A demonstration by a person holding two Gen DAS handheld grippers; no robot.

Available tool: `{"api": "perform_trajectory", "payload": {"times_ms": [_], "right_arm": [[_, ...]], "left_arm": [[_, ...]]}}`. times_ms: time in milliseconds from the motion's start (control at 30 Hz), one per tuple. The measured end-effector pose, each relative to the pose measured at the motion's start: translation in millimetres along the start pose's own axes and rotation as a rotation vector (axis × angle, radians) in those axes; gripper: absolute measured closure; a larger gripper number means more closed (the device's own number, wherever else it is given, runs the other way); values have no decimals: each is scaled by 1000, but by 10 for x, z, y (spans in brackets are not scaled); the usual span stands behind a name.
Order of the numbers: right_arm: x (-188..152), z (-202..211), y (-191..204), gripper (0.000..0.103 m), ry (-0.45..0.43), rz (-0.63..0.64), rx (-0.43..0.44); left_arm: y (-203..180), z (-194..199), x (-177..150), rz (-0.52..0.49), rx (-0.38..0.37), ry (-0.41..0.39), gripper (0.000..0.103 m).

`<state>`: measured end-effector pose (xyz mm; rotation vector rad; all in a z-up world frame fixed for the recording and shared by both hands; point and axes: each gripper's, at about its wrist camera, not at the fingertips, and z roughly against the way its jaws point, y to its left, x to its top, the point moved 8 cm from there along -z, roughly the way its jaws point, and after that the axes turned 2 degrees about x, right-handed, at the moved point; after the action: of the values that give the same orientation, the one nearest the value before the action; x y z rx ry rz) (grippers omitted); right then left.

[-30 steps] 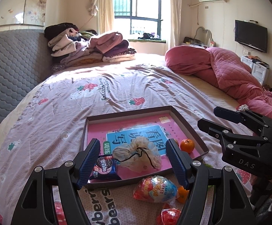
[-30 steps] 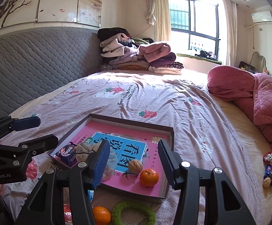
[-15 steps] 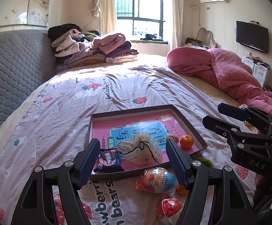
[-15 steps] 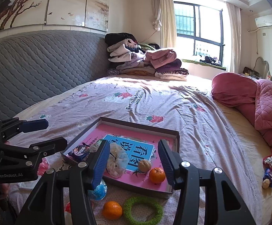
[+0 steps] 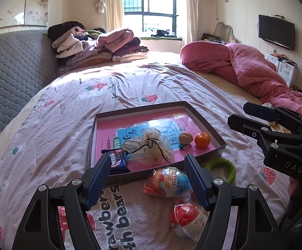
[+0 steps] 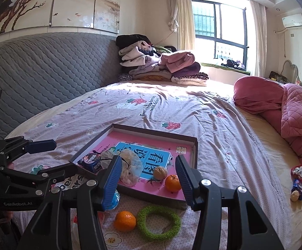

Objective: Organize objects
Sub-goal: 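Withdraw both tools from the tray back toward the items on the bed, then move the left tool to the red-white egg packet while the right tool approaches the green ring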

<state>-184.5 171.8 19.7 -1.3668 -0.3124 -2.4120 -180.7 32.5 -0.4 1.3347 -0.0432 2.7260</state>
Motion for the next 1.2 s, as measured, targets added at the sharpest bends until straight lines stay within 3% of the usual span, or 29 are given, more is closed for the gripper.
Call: {"api": "perform_trajectory", "payload": {"times_ms": [467, 1200], "right_arm": [[-124, 124, -56, 50, 2, -8, -16], [-192, 152, -125, 50, 5, -24, -28]], "left_arm": [[-63, 81, -215, 31, -3, 26, 29], [-358, 87, -375, -23, -33, 58, 29]]}}
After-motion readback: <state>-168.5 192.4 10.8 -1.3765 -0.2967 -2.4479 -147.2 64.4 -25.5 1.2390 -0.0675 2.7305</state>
